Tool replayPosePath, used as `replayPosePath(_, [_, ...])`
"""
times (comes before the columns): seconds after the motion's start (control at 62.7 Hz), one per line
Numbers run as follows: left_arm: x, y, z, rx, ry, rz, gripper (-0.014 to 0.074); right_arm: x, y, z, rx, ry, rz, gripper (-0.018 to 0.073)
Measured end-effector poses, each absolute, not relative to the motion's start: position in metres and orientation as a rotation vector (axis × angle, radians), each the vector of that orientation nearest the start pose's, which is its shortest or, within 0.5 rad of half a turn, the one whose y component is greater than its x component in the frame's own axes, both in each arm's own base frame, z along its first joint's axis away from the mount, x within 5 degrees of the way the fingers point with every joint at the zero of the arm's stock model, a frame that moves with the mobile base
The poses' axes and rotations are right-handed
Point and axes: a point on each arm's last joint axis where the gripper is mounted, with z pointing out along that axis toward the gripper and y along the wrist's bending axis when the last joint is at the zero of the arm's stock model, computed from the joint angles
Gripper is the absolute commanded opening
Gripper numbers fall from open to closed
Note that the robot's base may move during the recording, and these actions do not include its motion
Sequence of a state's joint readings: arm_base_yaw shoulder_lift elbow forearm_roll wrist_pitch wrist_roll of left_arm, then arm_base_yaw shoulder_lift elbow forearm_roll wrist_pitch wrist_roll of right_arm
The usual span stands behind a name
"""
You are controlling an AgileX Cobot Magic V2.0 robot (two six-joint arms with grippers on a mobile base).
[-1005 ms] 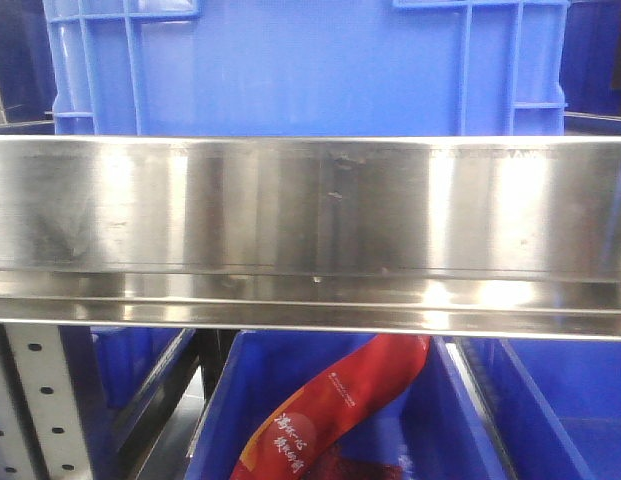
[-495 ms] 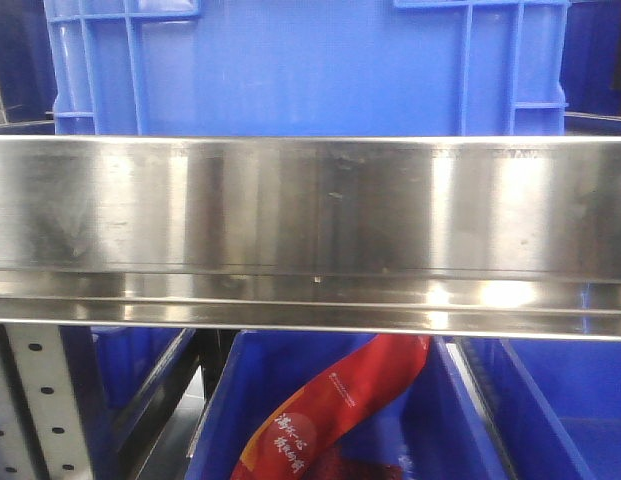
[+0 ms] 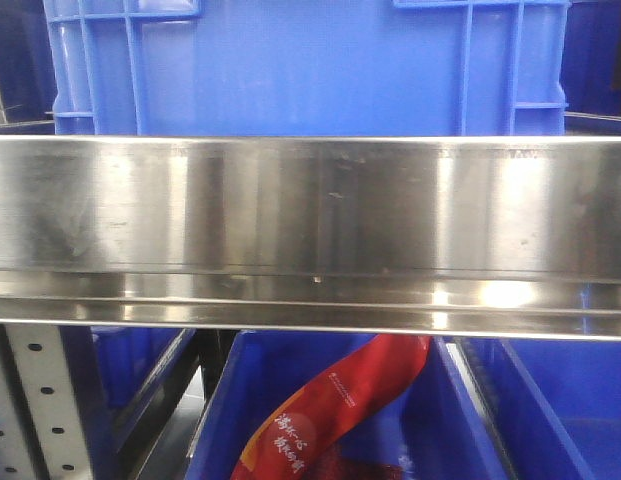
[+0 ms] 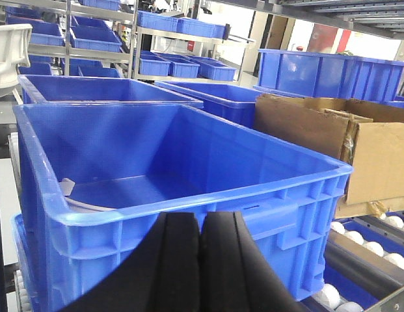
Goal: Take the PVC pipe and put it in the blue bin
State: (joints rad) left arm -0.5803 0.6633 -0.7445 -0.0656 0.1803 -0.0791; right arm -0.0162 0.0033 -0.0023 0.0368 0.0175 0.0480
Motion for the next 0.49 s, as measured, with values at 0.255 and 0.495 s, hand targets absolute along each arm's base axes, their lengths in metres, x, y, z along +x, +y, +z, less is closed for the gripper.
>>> replayPosePath(0.255, [0.1130, -0.0753, 0.3899, 0.358, 1.572, -0.573, -0.0111, 0.0564, -0.0009, 0.2124, 0.075, 1.498, 0.056, -0.0167])
replayPosePath(0.495, [0.1130, -0.0753, 0.3899, 0.358, 1.572, -0.573, -0.0111, 0.0564, -0.0009, 0.2124, 0.075, 1.498, 0.056, -0.0167])
